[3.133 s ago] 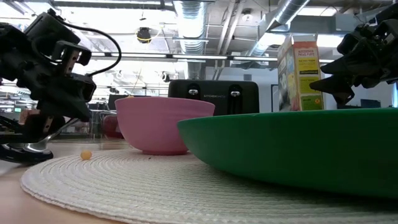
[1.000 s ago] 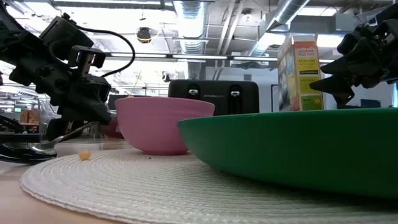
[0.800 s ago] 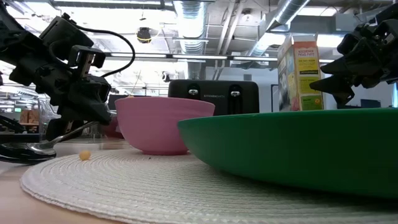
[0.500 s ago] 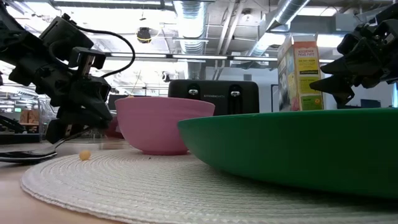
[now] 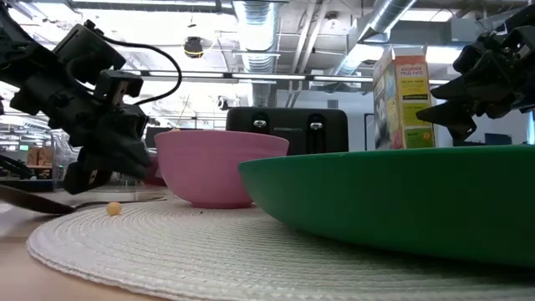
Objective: Arrange a breakfast setting
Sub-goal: Put the apple on the green plate on the top right of the toasted bread
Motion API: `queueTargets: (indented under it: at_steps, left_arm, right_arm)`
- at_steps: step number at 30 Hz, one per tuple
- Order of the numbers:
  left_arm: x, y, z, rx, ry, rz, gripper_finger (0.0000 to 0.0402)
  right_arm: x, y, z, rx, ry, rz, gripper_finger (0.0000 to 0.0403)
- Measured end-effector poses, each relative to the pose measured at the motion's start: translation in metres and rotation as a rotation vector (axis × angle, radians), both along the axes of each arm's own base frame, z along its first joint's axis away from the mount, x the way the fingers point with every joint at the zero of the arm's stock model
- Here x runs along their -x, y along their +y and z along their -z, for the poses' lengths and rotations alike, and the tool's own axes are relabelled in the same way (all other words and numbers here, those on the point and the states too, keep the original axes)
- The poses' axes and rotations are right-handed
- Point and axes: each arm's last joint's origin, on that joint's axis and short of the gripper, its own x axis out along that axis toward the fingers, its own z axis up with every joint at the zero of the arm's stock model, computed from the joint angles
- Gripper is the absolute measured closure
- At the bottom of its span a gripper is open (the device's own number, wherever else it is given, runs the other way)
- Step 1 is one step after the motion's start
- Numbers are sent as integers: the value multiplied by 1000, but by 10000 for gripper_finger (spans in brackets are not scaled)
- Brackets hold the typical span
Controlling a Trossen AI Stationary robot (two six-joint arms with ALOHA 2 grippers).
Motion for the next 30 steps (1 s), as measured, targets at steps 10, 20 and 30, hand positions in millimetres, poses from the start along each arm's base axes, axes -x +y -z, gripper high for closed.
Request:
queueTargets:
  at_steps: [10,20,30]
  left_arm:
    - [-3,-1,-12,55,-112,6,336]
    - [0,-3,-50,27,-341,-21,336]
    - [0,-1,-125,-197,-400,-34,336]
  right_arm:
    - [0,0,0,0,0,0,143]
    - [0,0,0,0,0,0,143]
    - [0,0,0,0,0,0,143]
